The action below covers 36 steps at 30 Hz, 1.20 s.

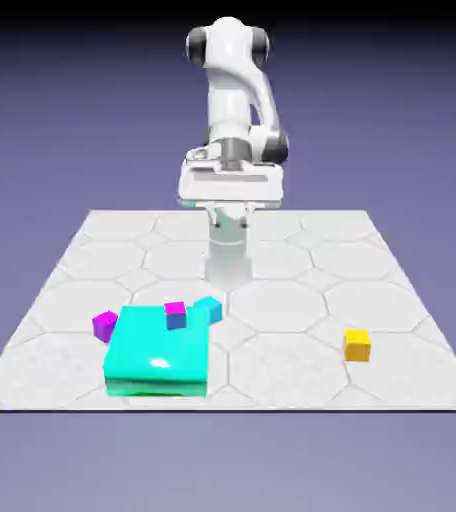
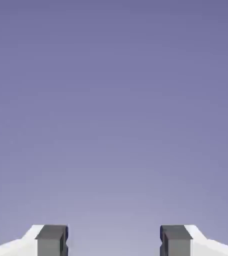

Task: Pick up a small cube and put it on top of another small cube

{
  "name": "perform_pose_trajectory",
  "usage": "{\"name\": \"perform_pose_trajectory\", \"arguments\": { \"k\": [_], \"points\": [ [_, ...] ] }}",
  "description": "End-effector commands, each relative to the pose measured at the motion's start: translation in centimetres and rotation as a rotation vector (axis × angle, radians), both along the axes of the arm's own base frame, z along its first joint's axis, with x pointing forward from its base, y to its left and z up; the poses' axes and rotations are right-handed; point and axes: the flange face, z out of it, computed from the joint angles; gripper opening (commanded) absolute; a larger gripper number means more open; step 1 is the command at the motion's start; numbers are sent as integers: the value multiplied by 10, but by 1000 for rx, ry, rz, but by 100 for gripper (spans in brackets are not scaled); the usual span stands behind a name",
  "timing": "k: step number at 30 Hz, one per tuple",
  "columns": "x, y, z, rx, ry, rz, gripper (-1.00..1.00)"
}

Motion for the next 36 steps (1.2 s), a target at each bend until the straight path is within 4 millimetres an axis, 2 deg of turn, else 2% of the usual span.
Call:
{"name": "perform_pose_trajectory", "arguments": {
  "k": [1, 6, 11, 16, 21, 23, 28, 29, 30, 31, 36],
  "points": [
    [6, 13, -9, -23, 35, 56, 0],
    [26, 82, -59, -145, 199, 348, 0],
    [28, 155, -116, -276, 347, 653, 0],
    [9, 227, -178, -415, 484, 966, 0],
    [-29, 289, -245, -560, 613, 1283, 0],
    [-31, 292, -248, -567, 619, 1298, 0],
    [-31, 291, -313, -567, 619, 1298, 0],
    [-31, 291, -318, -567, 619, 1298, 0],
    [-31, 291, -318, -567, 619, 1298, -100],
    [-31, 291, -318, -567, 619, 1298, -100],
    [-30, 292, -253, -567, 619, 1298, -100]
  ]
}}
